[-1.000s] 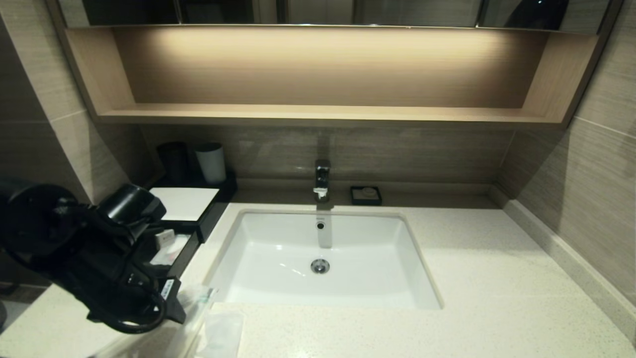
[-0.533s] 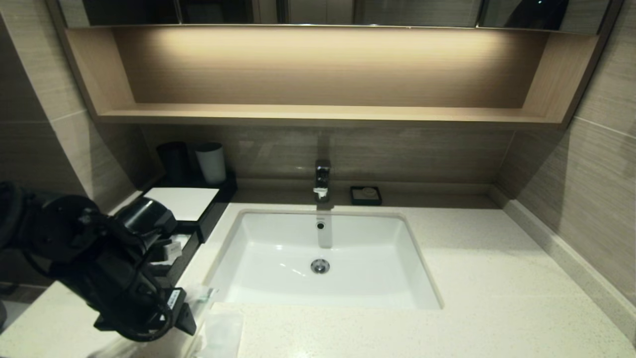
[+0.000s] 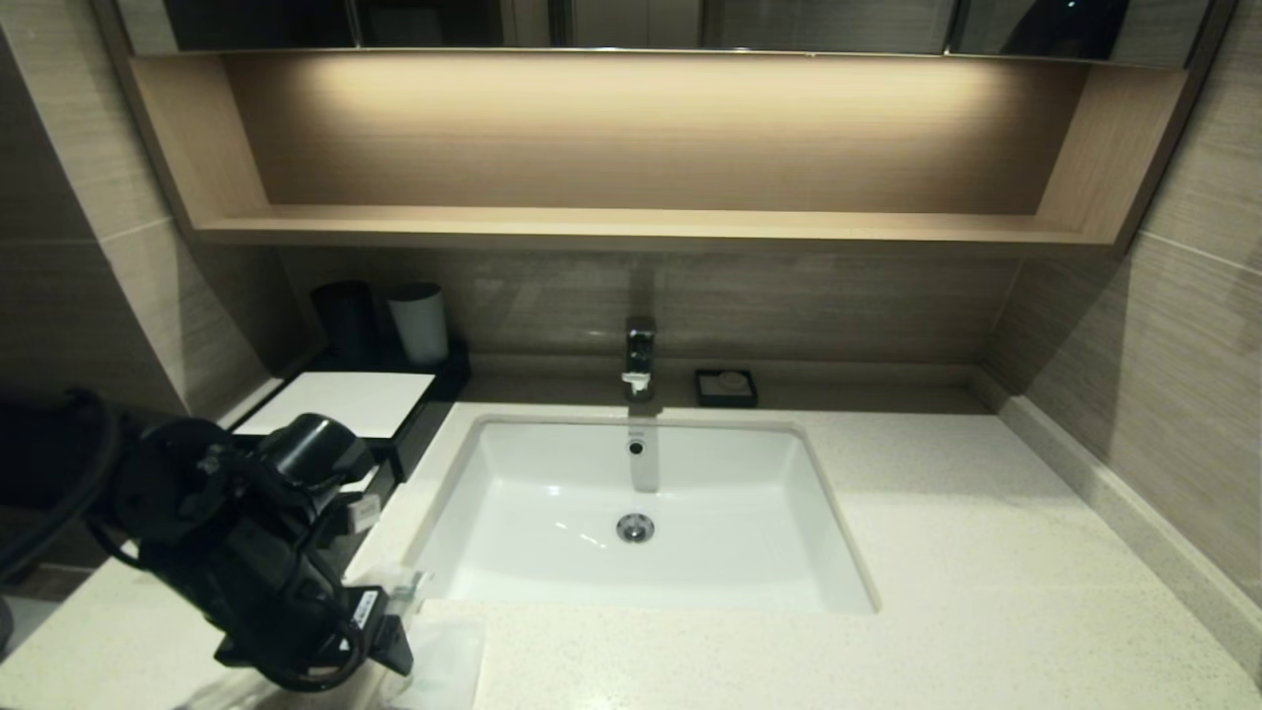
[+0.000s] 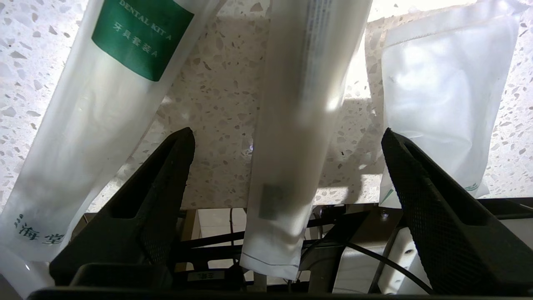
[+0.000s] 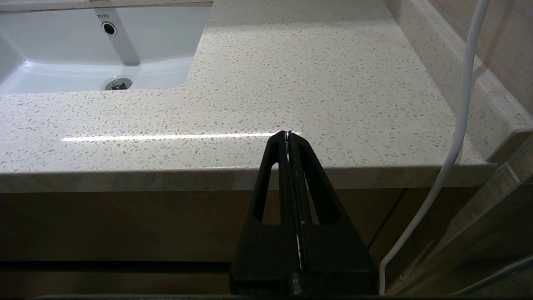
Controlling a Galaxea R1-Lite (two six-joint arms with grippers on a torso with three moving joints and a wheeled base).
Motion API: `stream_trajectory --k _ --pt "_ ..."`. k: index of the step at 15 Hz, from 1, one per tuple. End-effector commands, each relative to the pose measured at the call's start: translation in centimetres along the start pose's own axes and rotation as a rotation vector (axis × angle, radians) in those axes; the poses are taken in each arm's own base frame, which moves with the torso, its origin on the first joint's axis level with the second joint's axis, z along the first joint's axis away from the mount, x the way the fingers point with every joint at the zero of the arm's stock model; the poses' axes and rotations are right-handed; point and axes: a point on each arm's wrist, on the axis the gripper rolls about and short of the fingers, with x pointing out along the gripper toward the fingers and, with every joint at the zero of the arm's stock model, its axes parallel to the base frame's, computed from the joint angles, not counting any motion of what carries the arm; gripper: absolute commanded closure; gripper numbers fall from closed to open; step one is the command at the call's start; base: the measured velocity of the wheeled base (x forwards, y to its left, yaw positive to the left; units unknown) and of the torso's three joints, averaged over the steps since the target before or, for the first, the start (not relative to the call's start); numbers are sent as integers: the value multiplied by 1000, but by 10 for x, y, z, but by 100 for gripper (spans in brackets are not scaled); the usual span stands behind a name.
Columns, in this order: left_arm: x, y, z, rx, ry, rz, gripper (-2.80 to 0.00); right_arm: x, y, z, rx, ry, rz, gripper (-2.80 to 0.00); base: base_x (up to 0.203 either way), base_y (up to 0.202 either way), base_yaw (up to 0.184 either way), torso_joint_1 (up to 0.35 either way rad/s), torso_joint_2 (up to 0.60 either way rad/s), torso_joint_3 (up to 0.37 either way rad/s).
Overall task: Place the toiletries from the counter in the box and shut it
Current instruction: Pick up the bathroom toiletry
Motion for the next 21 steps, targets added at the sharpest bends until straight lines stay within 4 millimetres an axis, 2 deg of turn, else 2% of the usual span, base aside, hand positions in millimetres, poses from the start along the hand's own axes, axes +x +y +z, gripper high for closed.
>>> stream_trajectory --k 1,11,12,21 --pt "0 0 -1 -1 5 0 -280 0 0 0 0 3 -1 0 0 0 0 0 0 0" --pt "4 1 -6 -3 26 8 -280 0 0 0 0 4 -1 0 0 0 0 0 0 0" --pt "5 2 -7 -3 32 9 0 0 0 0 0 2 0 0 0 0 0 0 0 0" --pt "-2 1 -6 0 2 1 0 0 0 0 0 3 -1 0 0 0 0 0 0 0"
